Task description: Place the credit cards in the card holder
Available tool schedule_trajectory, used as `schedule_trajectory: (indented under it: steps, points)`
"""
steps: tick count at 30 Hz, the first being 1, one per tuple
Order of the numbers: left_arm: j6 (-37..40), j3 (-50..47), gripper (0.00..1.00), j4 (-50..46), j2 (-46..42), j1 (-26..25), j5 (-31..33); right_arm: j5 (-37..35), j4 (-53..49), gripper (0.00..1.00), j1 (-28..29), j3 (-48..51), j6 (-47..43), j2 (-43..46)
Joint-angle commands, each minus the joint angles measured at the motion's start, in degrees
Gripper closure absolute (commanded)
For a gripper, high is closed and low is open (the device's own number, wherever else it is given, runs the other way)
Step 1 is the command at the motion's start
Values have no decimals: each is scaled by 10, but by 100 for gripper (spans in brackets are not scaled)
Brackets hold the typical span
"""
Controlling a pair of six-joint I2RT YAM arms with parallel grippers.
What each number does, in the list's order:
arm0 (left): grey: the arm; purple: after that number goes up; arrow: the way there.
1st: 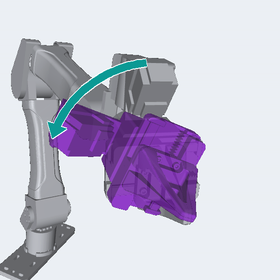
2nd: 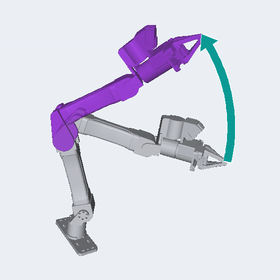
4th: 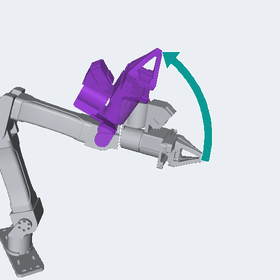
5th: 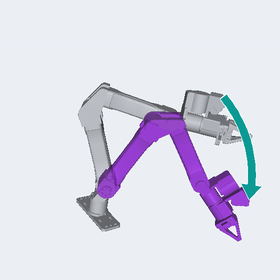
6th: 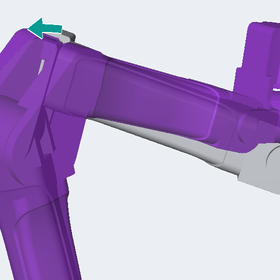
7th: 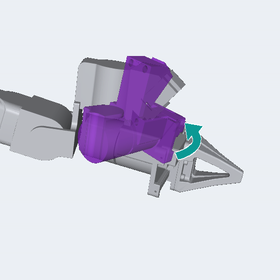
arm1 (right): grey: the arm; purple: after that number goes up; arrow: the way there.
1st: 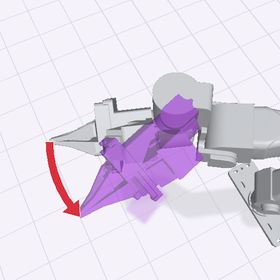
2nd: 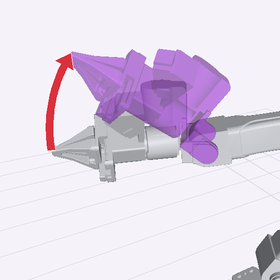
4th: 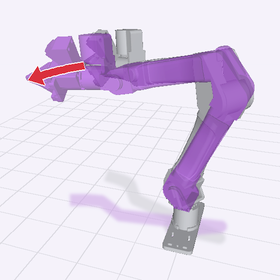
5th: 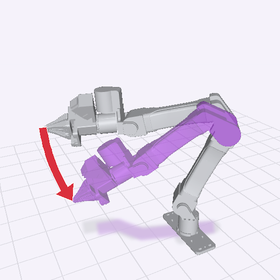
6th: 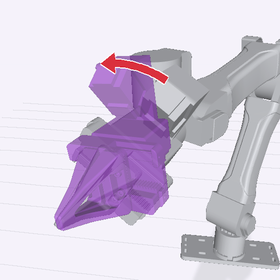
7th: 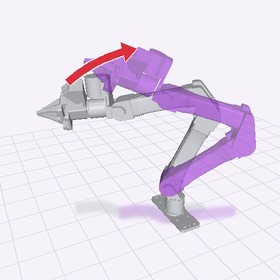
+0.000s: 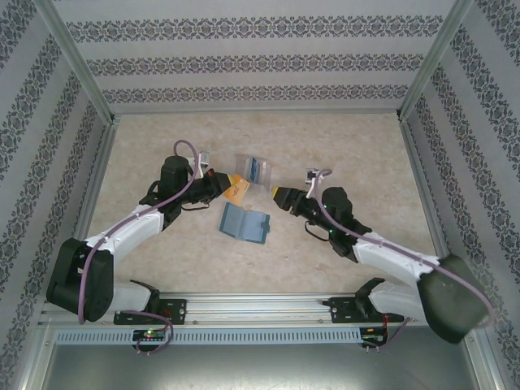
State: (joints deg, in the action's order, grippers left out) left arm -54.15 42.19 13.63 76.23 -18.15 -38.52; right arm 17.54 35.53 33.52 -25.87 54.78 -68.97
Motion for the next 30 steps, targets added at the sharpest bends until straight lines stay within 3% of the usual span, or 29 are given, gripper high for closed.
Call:
schedule_trajectory:
  steps: [1, 5, 11, 17, 23, 30]
  points:
    - [-26, 8, 100, 62, -2, -11, -8, 99, 60, 49, 9, -33, 235, -50]
    - [-32, 7, 100, 52, -6, -17, 7, 120, 179, 48, 19, -37, 285, -120]
    - [-82, -6, 100, 104, 10, -18, 6, 107, 231, 49, 40, -57, 312, -166]
    - [-119, -8, 100, 149, 28, -24, -9, 102, 337, 59, 42, -70, 376, -225]
    - [-110, -10, 100, 127, 15, -23, -7, 91, 373, 68, 39, -67, 387, -244]
    - [-101, -12, 100, 110, 9, -23, -10, 72, 362, 64, 29, -49, 380, -230]
